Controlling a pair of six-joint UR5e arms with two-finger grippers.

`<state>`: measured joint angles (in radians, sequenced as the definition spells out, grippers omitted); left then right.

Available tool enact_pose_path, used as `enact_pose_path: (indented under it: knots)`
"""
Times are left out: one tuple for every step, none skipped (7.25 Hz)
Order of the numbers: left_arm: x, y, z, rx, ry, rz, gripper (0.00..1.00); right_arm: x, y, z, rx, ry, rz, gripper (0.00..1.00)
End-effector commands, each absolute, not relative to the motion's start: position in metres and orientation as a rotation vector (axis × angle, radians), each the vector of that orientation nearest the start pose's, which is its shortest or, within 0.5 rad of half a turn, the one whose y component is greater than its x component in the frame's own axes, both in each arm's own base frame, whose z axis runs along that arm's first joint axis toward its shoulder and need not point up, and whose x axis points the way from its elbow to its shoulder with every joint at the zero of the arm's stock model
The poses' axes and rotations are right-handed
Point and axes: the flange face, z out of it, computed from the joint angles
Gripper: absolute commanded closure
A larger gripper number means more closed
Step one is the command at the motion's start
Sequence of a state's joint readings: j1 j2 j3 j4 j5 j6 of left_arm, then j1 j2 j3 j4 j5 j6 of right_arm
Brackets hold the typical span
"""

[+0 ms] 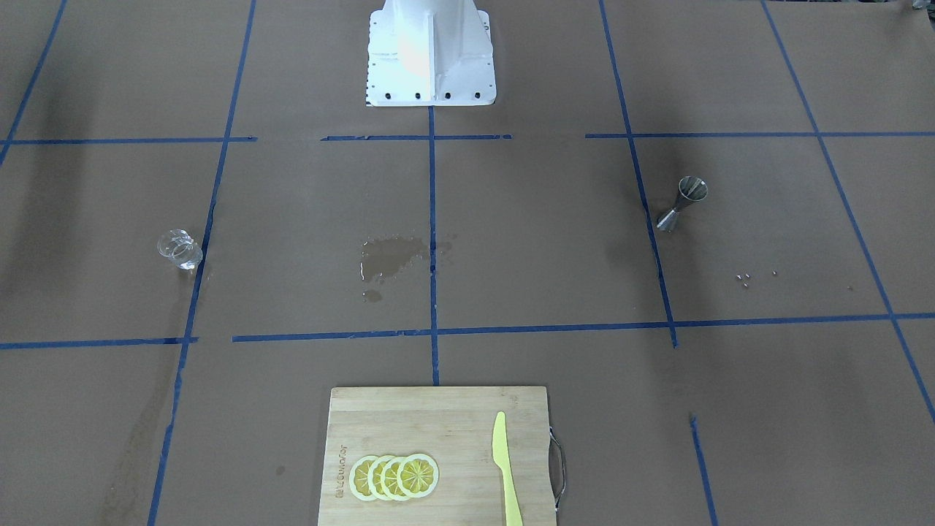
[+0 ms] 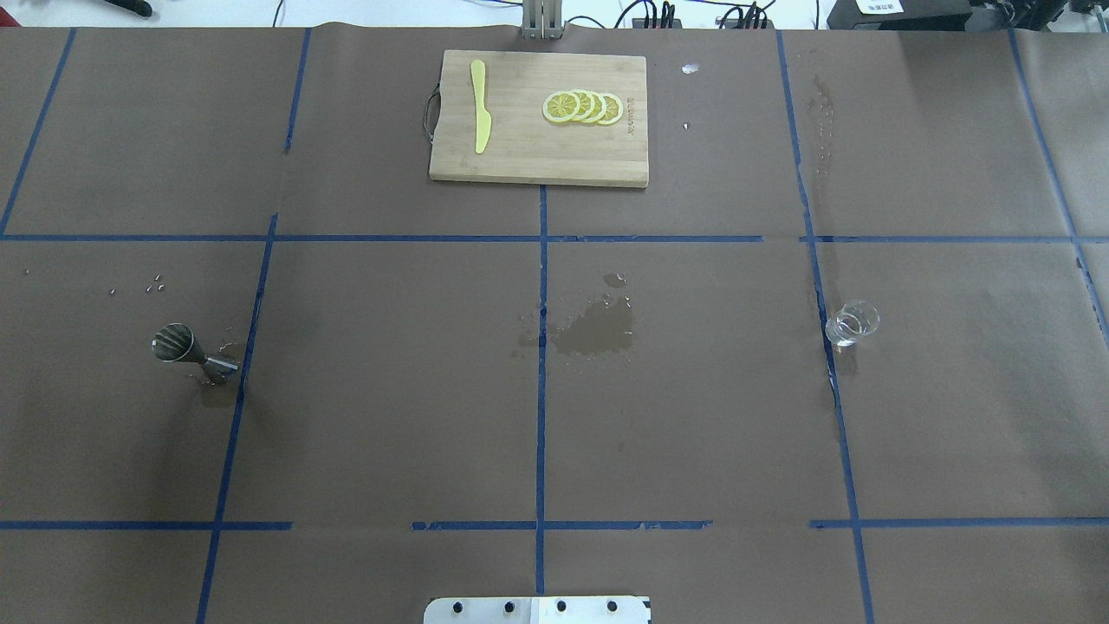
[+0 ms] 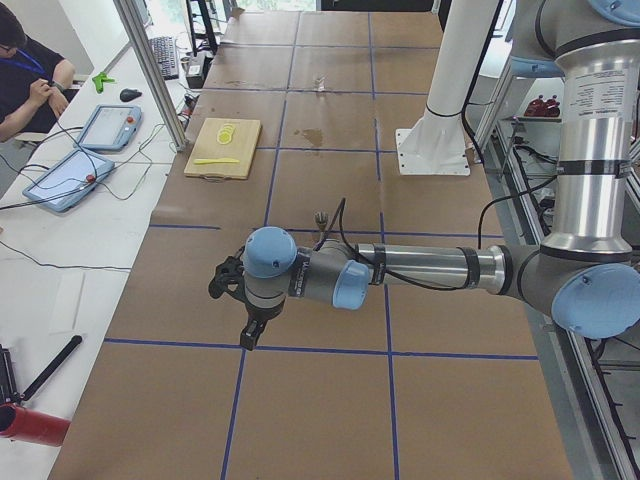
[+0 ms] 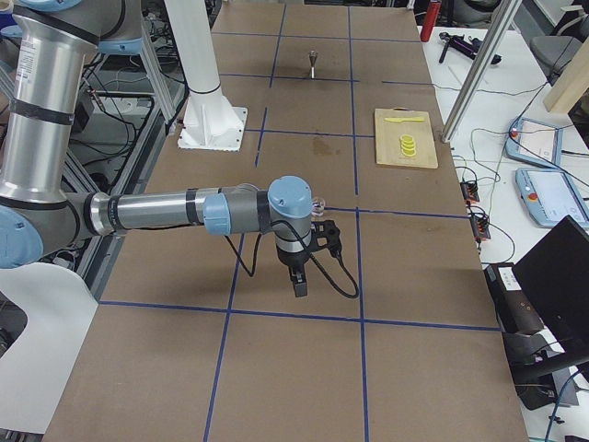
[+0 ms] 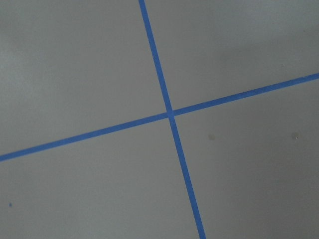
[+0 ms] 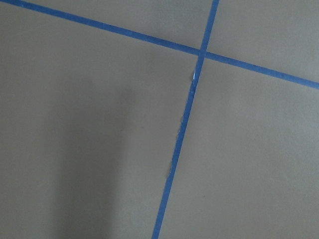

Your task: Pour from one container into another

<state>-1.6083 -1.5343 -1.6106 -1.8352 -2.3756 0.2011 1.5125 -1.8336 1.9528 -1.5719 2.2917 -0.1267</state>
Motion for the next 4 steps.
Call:
enact_pose_path:
  knots:
    - [-0.078, -0.487, 0.631, 0.379, 0.783, 0.276, 0.00, 0.044, -0.391, 0.586, 0.146, -0.730, -0.228, 0.00]
    - [-0.078, -0.488, 0.628, 0.387, 0.784, 0.281, 0.00, 0.043, -0.393, 0.583, 0.152, -0.739, -0.232, 0.00]
    - [-0.078, -0.486, 0.598, 0.466, 0.784, 0.315, 0.00, 0.042, -0.398, 0.579, 0.158, -0.749, -0.229, 0.00]
    - [-0.077, -0.486, 0.588, 0.499, 0.793, 0.297, 0.00, 0.041, -0.405, 0.573, 0.169, -0.752, -0.229, 0.00]
